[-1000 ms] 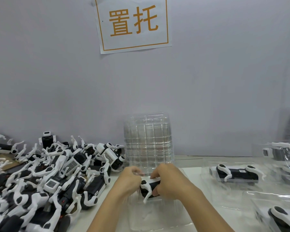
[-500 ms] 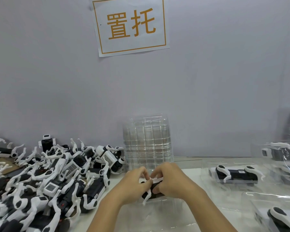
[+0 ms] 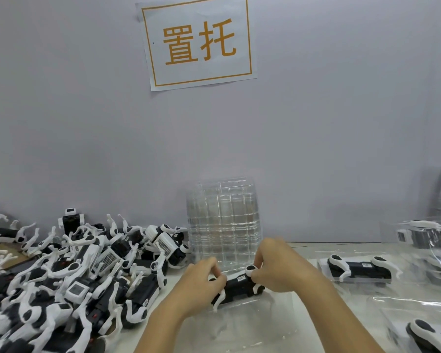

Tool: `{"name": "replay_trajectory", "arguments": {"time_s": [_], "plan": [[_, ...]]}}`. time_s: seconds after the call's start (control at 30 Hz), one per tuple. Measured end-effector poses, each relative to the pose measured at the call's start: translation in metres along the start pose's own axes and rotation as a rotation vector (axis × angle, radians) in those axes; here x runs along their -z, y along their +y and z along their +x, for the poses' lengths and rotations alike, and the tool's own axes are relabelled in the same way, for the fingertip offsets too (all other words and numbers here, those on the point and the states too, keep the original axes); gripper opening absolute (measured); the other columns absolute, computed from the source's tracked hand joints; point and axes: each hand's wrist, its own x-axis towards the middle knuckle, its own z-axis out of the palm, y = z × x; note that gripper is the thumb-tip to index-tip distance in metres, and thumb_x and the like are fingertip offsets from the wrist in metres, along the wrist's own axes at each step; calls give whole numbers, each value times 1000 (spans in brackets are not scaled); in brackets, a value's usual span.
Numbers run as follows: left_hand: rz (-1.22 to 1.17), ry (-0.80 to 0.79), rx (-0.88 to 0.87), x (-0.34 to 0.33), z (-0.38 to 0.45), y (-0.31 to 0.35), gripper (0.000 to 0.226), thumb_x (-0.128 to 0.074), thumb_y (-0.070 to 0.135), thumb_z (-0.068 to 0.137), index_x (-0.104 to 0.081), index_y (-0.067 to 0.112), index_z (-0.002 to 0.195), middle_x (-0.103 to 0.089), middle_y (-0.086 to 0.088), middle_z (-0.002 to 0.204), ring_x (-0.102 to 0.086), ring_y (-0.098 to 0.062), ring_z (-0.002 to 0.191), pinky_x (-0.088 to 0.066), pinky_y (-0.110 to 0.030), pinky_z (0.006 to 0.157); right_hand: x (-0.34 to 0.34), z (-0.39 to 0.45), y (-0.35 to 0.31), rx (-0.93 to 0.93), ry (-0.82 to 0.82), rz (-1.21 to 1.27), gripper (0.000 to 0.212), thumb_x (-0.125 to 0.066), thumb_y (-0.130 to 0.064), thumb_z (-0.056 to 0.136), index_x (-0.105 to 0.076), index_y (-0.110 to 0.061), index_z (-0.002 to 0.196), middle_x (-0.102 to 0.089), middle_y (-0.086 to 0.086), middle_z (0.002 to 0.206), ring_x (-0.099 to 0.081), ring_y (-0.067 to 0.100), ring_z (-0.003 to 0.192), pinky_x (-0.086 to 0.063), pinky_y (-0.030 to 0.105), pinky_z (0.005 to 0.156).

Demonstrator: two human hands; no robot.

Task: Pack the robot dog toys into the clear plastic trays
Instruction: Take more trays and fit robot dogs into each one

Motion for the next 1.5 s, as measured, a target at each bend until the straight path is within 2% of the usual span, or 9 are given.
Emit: {"name": "replay_trajectory", "arguments": {"time_s": [0.17, 0.27, 0.47, 0.63, 0.8, 1.0, 1.13, 1.3, 1.5], "plan": [[19, 12, -24, 0, 1, 1, 18, -50, 37, 96, -48, 23, 83, -57, 7, 97, -45, -11, 102, -41, -27, 82, -7, 2, 0, -11, 86, -19, 18, -63, -12, 83, -65, 3, 72, -51, 6, 63, -44, 24, 58, -42, 34, 54], [58, 8, -31, -1, 0, 2, 21, -50, 42, 95, -48, 25, 83, -55, 10, 102, -43, -14, 108, -40, -30, 83, -17, 2, 5, -52, 158, -106, 11, -70, -21, 86, -75, -11, 84, -70, 3, 88, -63, 21, 87, -58, 34, 73], [80, 6, -10, -2, 1, 3, 22, -50, 47, 96, -50, 26, 88, -53, 12, 106, -42, -15, 112, -40, -32, 89, -17, 0, 11, -73, 159, -71, 23, -74, -34, 86, -77, -14, 96, -72, 5, 111, -66, 20, 105, -55, 33, 84], [-58, 37, 16, -5, 4, 2, 20, -46, 47, 99, -44, 28, 104, -55, 11, 104, -52, -12, 103, -43, -28, 79, -25, 2, -3, 102, 82, -17, 37, -65, -42, 91, -58, -35, 127, -51, -6, 134, -46, 17, 127, -35, 39, 108], [-364, 171, 73, -12, 8, 3, 24, -37, 20, 103, -60, 25, 97, -65, 6, 106, -58, -9, 104, -45, -27, 87, -47, 1, -26, 168, 13, -29, 30, -64, -45, 90, -65, -37, 119, -61, -12, 114, -49, 14, 120, -27, 40, 94], [-347, 171, 68, -16, 11, 0, 27, -47, 1, 92, -65, 22, 95, -64, 5, 105, -59, -4, 101, -41, -14, 75, -49, 2, -25, 108, 76, -11, 27, -68, -50, 87, -71, -40, 112, -67, -14, 113, -54, 10, 114, -27, 37, 87], [-326, 175, 47, -15, 11, -1, 27, -50, 2, 92, -64, 24, 94, -64, 7, 103, -60, -1, 95, -42, -8, 66, -41, 1, -20, 133, -29, 8, 24, -66, -52, 88, -71, -44, 110, -68, -15, 110, -55, 11, 111, -35, 40, 96], [-292, 167, 29, -14, 10, -1, 22, -53, 8, 95, -61, 28, 94, -61, 9, 103, -63, 9, 76, -44, -10, 67, -22, 4, -1, 45, 23, 198, 27, -66, -15, 90, -73, -32, 110, -65, -13, 109, -59, 7, 101, -45, 26, 93], [-247, 100, 7, -12, 5, -1, 8, -65, 31, 90, -59, 35, 92, -58, 16, 112, -54, -2, 108, -41, -21, 81, -15, 9, 20, -142, 179, 128, 34, -67, -12, 84, -65, -36, 60, -63, -22, 74, -63, 6, 95, -47, 34, 96]]}}
